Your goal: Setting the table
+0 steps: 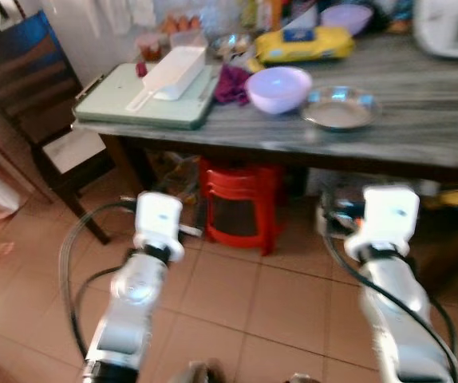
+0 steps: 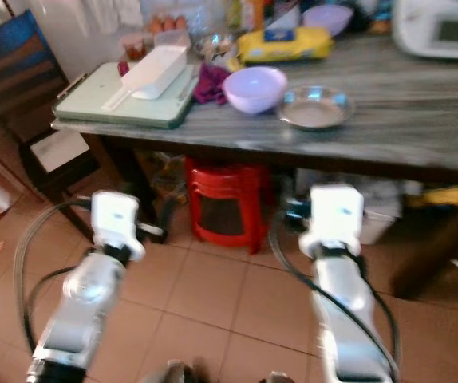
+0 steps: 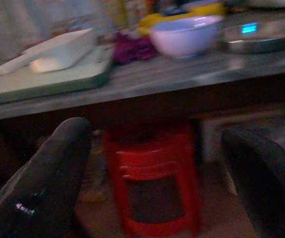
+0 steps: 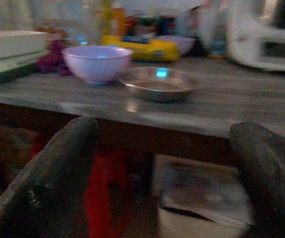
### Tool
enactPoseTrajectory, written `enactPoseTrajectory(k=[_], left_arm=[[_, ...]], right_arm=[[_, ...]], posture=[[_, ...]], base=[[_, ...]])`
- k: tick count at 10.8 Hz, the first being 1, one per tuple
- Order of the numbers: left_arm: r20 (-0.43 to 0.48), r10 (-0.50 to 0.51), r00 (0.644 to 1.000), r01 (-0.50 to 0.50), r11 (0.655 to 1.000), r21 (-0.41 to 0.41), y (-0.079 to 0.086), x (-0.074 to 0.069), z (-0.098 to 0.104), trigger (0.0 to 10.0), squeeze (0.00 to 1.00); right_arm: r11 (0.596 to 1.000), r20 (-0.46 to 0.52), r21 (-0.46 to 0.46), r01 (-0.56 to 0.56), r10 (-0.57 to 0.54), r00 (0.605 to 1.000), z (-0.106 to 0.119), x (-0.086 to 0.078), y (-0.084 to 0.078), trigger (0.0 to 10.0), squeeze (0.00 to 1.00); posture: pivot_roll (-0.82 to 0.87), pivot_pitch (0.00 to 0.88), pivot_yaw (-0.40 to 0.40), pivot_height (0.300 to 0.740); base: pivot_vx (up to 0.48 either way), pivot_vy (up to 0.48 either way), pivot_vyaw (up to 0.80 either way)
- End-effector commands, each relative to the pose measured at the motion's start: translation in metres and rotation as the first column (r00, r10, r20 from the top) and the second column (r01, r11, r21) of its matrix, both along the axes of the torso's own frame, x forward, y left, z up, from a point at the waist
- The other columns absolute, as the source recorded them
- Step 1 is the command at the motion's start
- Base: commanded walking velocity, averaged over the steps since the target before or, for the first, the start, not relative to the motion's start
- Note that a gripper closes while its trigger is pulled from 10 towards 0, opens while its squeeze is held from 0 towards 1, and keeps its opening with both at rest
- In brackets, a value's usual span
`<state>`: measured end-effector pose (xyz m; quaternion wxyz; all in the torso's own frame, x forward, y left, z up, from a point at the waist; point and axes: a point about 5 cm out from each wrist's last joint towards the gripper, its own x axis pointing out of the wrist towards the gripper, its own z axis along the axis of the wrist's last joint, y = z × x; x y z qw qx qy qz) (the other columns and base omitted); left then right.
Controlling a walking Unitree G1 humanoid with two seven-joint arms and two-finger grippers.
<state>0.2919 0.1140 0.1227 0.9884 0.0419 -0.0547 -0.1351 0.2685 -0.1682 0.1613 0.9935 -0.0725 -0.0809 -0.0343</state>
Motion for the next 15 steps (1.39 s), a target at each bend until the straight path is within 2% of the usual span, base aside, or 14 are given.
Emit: enactPoseTrajectory(k=[1,5,6,7,10,14,15], left_arm=[[0.008,-0.002,1.0,0.001,1.0,0.016,0.005,0.0,0.001,10.0,0.0],[0.029,-0.075,0.997,0.075,0.997,-0.005,0.006,-0.002,0.005,10.0,0.0],[0.035,-0.085,0.996,0.085,0.996,-0.004,0.007,-0.001,0.007,10.0,0.0],[0.038,-0.09,0.995,0.09,0.996,-0.005,0.007,-0.001,0.008,10.0,0.0],[0.034,-0.09,0.995,0.091,0.996,-0.013,0.009,0.0,0.008,10.0,0.0],[0.032,-0.097,0.995,0.098,0.995,-0.025,0.009,0.0,0.009,10.0,0.0],[0.03,-0.099,0.995,0.099,0.995,-0.022,0.009,0.0,0.009,10.0,0.0]], right_arm=[[1.0,-0.009,0.019,-0.012,0.012,1.0,-0.001,0.0,0.007,10.0,0.0],[1.0,-0.011,0.003,0.025,-0.025,1.0,-0.005,0.005,0.004,10.0,0.0],[0.999,-0.033,0.022,0.048,-0.048,0.998,-0.009,0.006,0.003,10.0,0.0],[0.996,-0.07,0.089,-0.008,0.015,0.997,-0.012,0.004,0.006,10.0,0.0],[0.993,-0.057,0.12,-0.022,0.029,0.998,-0.01,0.003,0.007,10.0,0.0],[0.99,-0.079,0.136,-0.025,0.036,0.996,-0.012,0.003,0.005,10.0,0.0],[0.99,-0.079,0.139,-0.024,0.036,0.996,-0.013,0.003,0.005,10.0,0.0]], posture=[[-0.16,0.121,0.111,0.74],[-0.15,0.124,0.117,0.74],[-0.15,0.123,0.12,0.74],[-0.15,0.123,0.123,0.74],[-0.16,0.129,0.121,0.74],[-0.16,0.136,0.122,0.74],[-0.16,0.137,0.122,0.74]], base=[[-0.285,0.0,0.0],[0.0,0.0,0.0],[0.0,0.0,0.0],[0.0,0.0,0.0],[0.0,0.0,0.0],[0.0,0.0,-0.69],[0.0,0.0,0.0]])
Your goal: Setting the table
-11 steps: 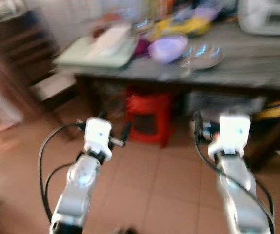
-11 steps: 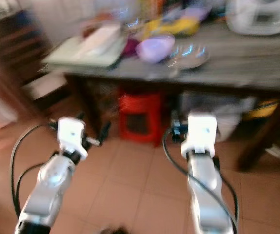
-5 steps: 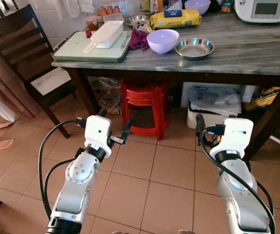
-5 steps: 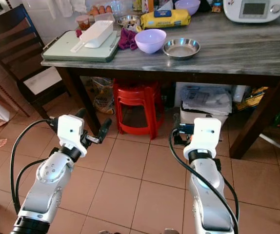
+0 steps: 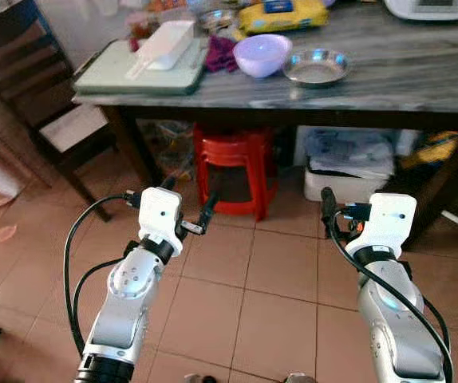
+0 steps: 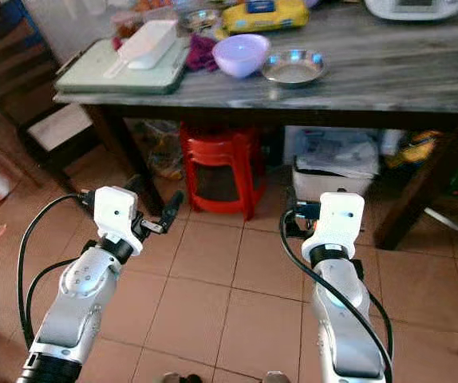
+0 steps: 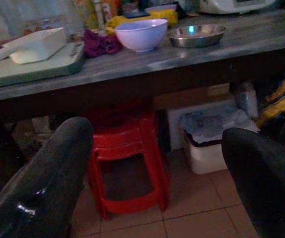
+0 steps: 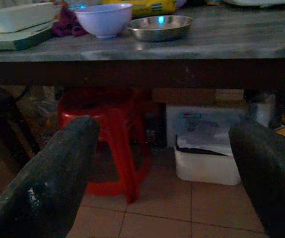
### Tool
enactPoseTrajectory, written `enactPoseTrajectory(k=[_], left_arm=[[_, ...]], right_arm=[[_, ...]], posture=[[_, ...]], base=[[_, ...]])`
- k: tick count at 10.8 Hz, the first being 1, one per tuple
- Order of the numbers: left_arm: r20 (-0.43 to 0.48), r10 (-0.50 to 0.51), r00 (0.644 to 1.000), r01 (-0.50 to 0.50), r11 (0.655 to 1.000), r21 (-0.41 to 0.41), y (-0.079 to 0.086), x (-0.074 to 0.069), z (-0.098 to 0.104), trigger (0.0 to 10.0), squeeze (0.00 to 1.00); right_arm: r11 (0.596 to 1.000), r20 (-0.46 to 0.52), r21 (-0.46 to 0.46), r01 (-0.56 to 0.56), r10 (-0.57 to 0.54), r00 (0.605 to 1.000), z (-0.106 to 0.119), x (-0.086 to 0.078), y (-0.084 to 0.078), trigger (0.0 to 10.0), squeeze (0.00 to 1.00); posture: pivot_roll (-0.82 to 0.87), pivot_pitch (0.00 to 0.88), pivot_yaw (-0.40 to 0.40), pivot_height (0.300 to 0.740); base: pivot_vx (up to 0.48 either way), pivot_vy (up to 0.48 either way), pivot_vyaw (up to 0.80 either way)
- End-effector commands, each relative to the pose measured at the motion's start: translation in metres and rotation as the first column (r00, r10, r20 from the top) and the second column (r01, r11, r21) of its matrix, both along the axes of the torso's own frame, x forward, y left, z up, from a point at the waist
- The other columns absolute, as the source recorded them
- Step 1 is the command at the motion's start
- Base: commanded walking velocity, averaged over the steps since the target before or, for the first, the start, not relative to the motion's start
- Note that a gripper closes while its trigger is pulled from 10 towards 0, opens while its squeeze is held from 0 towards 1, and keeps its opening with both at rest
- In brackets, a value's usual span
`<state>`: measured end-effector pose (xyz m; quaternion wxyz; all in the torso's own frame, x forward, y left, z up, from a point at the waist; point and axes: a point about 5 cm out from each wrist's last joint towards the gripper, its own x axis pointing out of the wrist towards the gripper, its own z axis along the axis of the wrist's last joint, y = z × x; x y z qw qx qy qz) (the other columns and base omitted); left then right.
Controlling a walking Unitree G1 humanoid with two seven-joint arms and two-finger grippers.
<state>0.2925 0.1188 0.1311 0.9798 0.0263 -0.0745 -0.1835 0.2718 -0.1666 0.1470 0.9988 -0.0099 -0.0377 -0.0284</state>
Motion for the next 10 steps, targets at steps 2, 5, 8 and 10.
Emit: enactPoseTrajectory(k=[2,5,8,10], left_arm=[[-0.002,0.0,1.0,0.0,1.0,0.008,0.0043,-0.0005,0.0007,10.0,0.0],[-0.005,-0.006,1.0,0.006,1.0,0.006,0.0029,-0.0005,0.0,10.0,0.0],[-0.007,-0.006,1.0,0.006,1.0,0.005,0.0025,-0.0004,-0.0004,10.0,0.0],[-0.006,-0.01,1.0,0.01,1.0,0.003,0.0017,-0.0008,-0.0005,10.0,0.0]], right_arm=[[1.0,-0.004,0.017,-0.011,0.011,1.0,0.0004,-0.0006,0.0031,10.0,0.0],[1.0,-0.006,0.02,-0.014,0.014,1.0,-0.0004,-0.0004,0.0033,10.0,0.0],[1.0,-0.007,0.017,-0.02,0.02,1.0,-0.001,0.0005,0.0035,10.0,0.0],[1.0,-0.004,0.017,-0.026,0.026,1.0,-0.0007,0.001,0.0043,10.0,0.0]], posture=[[-0.16,0.136,0.123,0.74],[-0.16,0.136,0.121,0.74],[-0.15,0.133,0.117,0.74],[-0.15,0.128,0.116,0.74]], base=[[0.0,-0.253,0.0],[0.0,-0.279,-0.48],[0.0,-0.286,0.0],[0.0,-0.291,0.0]])
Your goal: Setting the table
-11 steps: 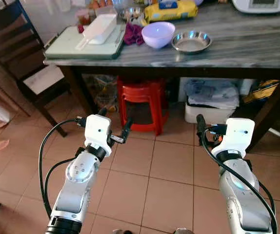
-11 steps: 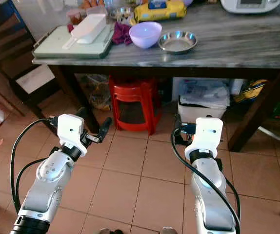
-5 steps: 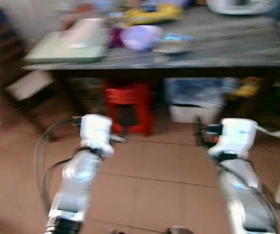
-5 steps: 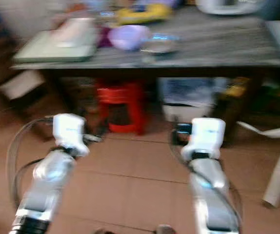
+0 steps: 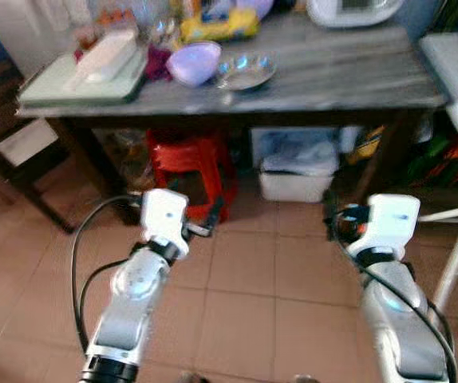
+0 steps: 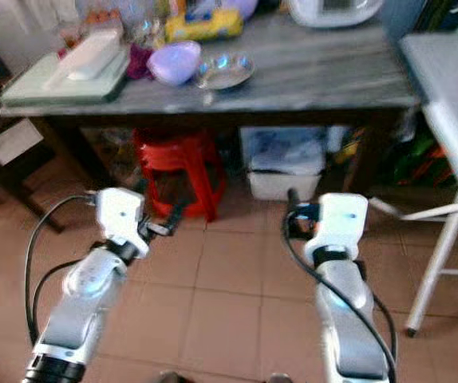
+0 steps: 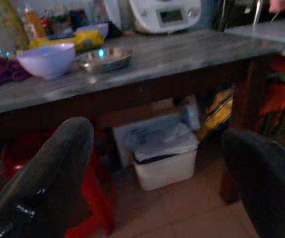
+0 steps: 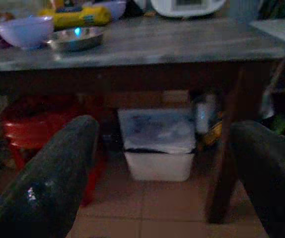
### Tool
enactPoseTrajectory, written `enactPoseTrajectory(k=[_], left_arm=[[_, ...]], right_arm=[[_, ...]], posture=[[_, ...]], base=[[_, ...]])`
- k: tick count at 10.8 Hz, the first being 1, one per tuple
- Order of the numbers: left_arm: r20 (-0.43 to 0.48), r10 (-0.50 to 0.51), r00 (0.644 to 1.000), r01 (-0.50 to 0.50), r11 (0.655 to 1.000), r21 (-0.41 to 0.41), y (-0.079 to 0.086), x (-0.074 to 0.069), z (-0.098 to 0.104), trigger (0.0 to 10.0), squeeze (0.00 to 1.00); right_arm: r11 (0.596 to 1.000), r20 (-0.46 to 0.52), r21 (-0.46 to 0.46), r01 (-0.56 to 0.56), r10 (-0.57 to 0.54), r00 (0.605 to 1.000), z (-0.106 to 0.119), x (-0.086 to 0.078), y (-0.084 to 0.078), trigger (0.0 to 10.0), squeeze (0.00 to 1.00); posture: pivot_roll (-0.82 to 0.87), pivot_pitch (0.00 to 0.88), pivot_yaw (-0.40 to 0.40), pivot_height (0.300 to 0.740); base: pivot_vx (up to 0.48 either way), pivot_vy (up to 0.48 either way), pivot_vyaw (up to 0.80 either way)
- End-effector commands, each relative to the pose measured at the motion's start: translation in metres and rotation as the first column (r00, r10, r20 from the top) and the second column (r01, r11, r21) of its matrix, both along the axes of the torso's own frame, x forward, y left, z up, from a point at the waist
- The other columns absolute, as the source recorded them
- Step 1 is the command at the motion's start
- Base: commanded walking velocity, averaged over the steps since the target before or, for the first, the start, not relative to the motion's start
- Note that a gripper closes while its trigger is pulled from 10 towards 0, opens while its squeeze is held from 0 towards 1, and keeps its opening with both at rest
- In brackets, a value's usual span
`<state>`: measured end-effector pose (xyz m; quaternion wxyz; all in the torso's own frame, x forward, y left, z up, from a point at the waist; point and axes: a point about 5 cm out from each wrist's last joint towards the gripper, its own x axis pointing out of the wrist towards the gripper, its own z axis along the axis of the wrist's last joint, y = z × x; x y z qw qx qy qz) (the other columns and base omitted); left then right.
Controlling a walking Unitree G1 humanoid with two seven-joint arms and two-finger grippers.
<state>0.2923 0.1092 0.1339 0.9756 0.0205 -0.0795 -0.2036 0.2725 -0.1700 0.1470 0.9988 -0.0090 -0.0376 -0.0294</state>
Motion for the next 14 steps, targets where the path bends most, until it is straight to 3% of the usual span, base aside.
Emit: enactPoseTrajectory(k=[1,5,6,10,12,14], left_arm=[[-0.011,0.031,0.999,-0.03,0.999,0.012,0.011,-0.001,-0.003,10.0,0.0],[0.018,0.03,0.999,-0.03,1.0,-0.007,0.008,0.0,0.007,10.0,0.0],[0.038,0.074,0.997,-0.074,0.997,-0.01,0.01,0.0,0.01,10.0,0.0],[0.023,0.133,0.991,-0.133,0.991,0.007,0.015,0.001,0.004,10.0,0.0],[0.02,0.135,0.991,-0.135,0.991,0.009,0.015,0.002,0.004,10.0,0.0],[0.02,0.145,0.989,-0.145,0.989,0.006,0.016,0.005,0.005,10.0,0.0]], right_arm=[[0.999,-0.001,0.014,-0.032,0.032,0.999,0.0,0.0,0.008,10.0,0.0],[0.999,0.083,-0.021,-0.03,0.032,0.996,0.015,0.001,0.008,10.0,0.0],[0.999,0.091,-0.022,-0.034,0.036,0.995,0.017,0.0,0.01,10.0,0.0],[1.0,0.069,-0.009,-0.021,0.022,0.997,0.008,-0.001,0.01,10.0,0.0],[1.0,0.066,-0.005,-0.028,0.028,0.997,0.006,0.0,0.013,10.0,0.0],[1.0,0.069,-0.006,-0.029,0.03,0.997,0.007,0.002,0.012,10.0,0.0]], posture=[[-0.15,0.127,0.117,0.74],[-0.15,0.12,0.115,0.74],[-0.15,0.115,0.114,0.74],[-0.14,0.103,0.122,0.74],[-0.14,0.103,0.123,0.74],[-0.13,0.105,0.118,0.74]], base=[[0.0,-0.292,0.0],[0.0,-0.291,0.0],[0.0,-0.289,0.0],[0.0,-0.292,0.0],[0.0,-0.292,-0.76],[0.0,-0.294,0.0]])
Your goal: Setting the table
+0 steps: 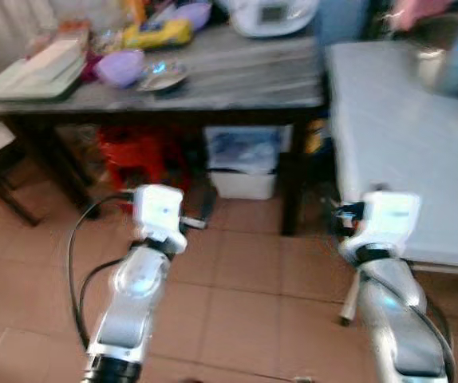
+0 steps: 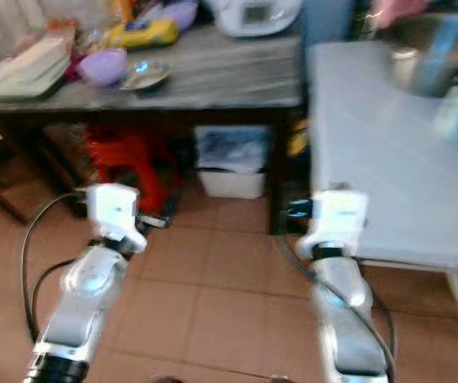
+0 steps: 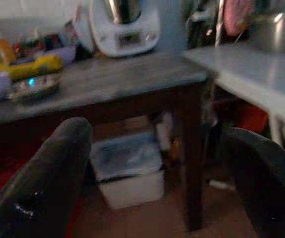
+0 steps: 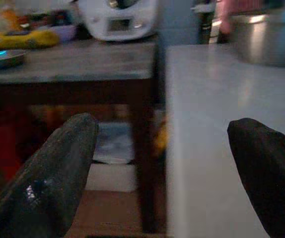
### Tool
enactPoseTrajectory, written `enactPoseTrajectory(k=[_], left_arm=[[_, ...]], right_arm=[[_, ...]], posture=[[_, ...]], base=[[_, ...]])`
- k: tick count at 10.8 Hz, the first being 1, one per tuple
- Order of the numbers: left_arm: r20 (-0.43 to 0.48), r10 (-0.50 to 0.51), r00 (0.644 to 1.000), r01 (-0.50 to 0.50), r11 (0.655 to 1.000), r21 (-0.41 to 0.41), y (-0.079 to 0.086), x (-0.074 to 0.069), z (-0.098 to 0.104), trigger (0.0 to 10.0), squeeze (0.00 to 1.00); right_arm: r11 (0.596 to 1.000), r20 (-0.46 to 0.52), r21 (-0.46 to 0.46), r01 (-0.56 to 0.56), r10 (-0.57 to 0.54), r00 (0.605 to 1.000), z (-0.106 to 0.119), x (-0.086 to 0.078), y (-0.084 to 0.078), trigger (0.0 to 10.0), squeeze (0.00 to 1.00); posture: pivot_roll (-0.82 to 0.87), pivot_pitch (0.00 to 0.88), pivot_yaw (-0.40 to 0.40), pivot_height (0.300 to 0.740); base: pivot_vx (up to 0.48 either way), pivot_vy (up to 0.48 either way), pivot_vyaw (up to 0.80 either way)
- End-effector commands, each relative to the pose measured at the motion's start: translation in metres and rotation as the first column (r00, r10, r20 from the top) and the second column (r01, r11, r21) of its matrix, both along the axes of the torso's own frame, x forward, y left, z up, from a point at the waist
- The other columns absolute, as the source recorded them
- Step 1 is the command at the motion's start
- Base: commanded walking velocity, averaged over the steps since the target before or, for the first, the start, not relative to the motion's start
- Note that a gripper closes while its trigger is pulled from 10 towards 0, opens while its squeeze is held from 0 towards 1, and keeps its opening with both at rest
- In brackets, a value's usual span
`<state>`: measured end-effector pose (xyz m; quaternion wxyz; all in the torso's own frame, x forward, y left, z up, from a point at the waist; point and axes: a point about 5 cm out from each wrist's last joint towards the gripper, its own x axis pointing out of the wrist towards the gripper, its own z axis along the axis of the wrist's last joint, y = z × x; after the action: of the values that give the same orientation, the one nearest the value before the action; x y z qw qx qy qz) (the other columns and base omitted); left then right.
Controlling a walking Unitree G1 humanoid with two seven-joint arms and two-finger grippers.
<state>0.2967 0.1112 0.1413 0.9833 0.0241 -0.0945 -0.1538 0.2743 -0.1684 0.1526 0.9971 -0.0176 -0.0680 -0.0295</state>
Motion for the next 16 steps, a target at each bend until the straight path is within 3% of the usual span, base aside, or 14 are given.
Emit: enactPoseTrajectory(k=[1,11,16], left_arm=[[-0.012,0.046,0.999,-0.046,0.999,0.014,0.0144,-0.0001,-0.0027,10.0,0.0],[-0.008,0.042,0.999,-0.042,0.999,0.015,0.0152,0.0032,0.0,10.0,0.0],[-0.025,0.021,0.999,-0.021,1.0,0.013,0.0125,-0.0003,-0.0038,10.0,0.0]], right_arm=[[0.999,0.008,0.013,-0.034,0.034,0.999,0.0013,0.0003,0.0107,10.0,0.0],[0.999,0.014,0.027,-0.035,0.035,0.999,-0.0006,0.0064,0.0148,10.0,0.0],[0.999,0.003,0.025,-0.048,0.048,0.999,-0.0039,0.0017,0.0184,10.0,0.0]], posture=[[-0.13,0.106,0.118,0.74],[-0.12,0.108,0.135,0.74],[-0.12,0.127,0.141,0.74]], base=[[0.0,-0.292,0.0],[0.0,-0.297,0.0],[0.0,-0.366,0.0]])
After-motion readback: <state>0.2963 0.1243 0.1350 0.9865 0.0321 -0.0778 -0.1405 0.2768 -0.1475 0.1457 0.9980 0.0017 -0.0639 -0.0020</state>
